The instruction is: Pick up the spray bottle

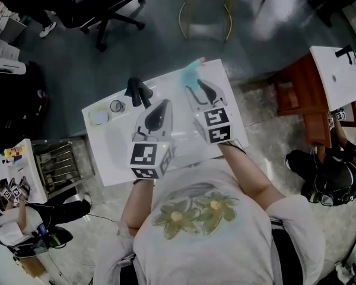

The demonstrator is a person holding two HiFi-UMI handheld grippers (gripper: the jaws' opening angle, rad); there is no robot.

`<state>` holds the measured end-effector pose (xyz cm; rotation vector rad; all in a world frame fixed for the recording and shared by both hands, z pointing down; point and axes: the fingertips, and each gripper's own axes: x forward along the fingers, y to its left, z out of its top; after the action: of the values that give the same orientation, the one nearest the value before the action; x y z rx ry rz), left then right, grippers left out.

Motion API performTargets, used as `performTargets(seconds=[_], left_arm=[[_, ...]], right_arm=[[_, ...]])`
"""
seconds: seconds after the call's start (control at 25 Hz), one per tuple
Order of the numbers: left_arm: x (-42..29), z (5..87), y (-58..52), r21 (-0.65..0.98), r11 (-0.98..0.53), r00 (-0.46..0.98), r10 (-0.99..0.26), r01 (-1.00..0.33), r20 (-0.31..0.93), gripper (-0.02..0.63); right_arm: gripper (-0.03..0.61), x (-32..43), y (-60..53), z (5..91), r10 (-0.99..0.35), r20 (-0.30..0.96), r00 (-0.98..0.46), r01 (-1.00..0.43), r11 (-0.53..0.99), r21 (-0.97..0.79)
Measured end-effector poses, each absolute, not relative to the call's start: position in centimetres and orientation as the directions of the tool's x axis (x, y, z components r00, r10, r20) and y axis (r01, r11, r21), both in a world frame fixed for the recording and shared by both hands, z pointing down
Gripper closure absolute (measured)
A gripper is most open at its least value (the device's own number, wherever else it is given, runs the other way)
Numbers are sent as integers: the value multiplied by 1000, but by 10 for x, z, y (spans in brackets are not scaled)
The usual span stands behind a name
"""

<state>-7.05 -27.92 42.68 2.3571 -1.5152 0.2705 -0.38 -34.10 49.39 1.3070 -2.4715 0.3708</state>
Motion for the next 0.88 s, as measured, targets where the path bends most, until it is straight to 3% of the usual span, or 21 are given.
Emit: performTargets(seconds=[0.88], left_arm=[[-82, 451, -305, 228, -354, 418, -827, -907, 377, 604]], right_arm=[[440, -7, -383, 532, -751, 460, -473, -856, 517, -35]])
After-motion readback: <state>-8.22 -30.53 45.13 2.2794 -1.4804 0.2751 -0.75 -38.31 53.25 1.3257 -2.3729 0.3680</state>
